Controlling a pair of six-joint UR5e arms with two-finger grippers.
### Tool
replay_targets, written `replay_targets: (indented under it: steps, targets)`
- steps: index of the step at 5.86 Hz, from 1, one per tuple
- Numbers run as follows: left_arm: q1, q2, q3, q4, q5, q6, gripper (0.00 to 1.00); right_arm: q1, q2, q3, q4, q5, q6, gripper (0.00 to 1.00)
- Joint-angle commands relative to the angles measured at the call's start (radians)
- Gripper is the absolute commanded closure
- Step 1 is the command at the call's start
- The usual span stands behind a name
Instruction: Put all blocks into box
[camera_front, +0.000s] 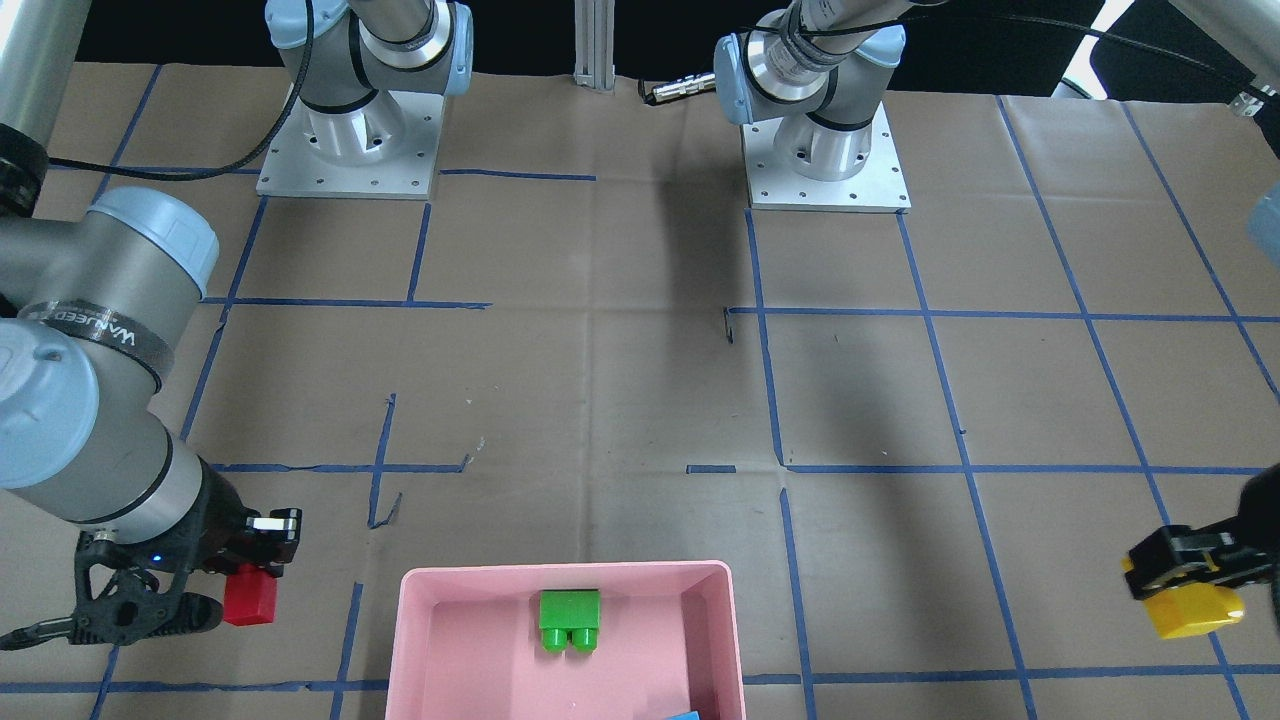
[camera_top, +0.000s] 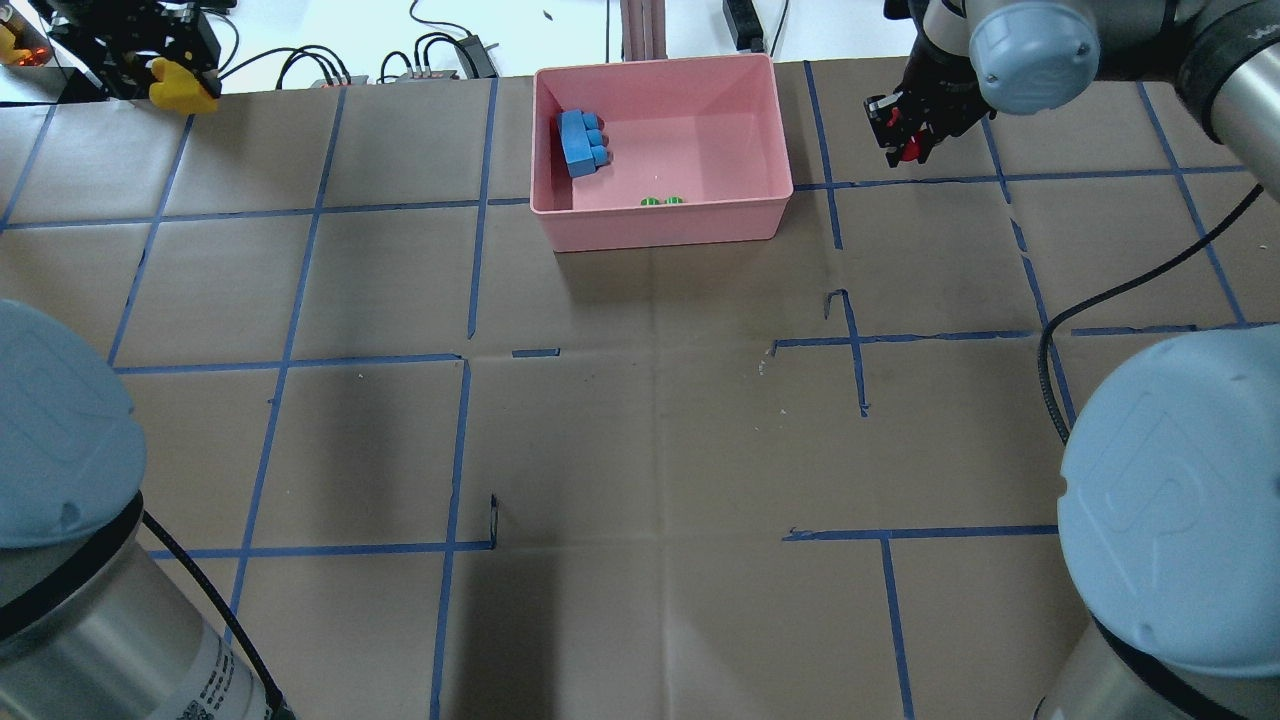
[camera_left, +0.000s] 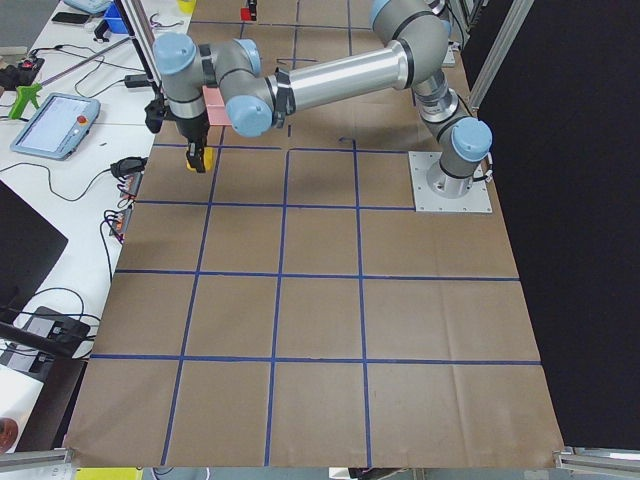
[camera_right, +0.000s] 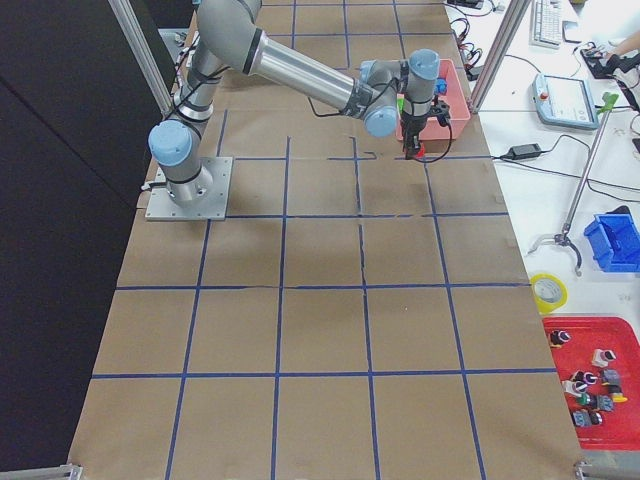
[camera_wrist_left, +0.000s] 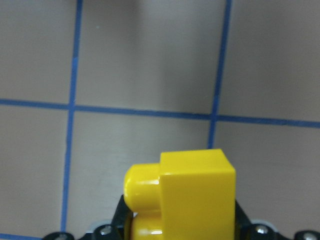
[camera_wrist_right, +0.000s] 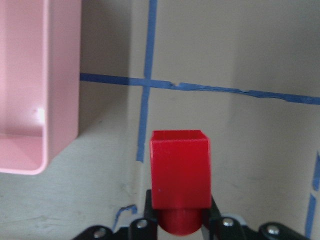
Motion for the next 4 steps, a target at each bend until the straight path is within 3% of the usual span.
replay_targets:
  steps: [1, 2, 4]
  targets:
    - [-0.183, -0.046, 0.048, -0.027, -0.095, -0.172, 0.88, 0.048, 0.031, -0.046, 0.059, 0.233, 0.104, 0.98]
    - [-0.239, -0.075, 0.051, -0.016, -0.154, -0.258, 0.89, 0.089, 0.045, -0.046, 0.057, 0.332, 0.219, 0.98]
    - [-0.325, -0.163, 0.085, 0.063, -0.145, -0.363, 0.89, 0.137, 0.106, -0.061, 0.04, 0.553, 0.348, 0.97]
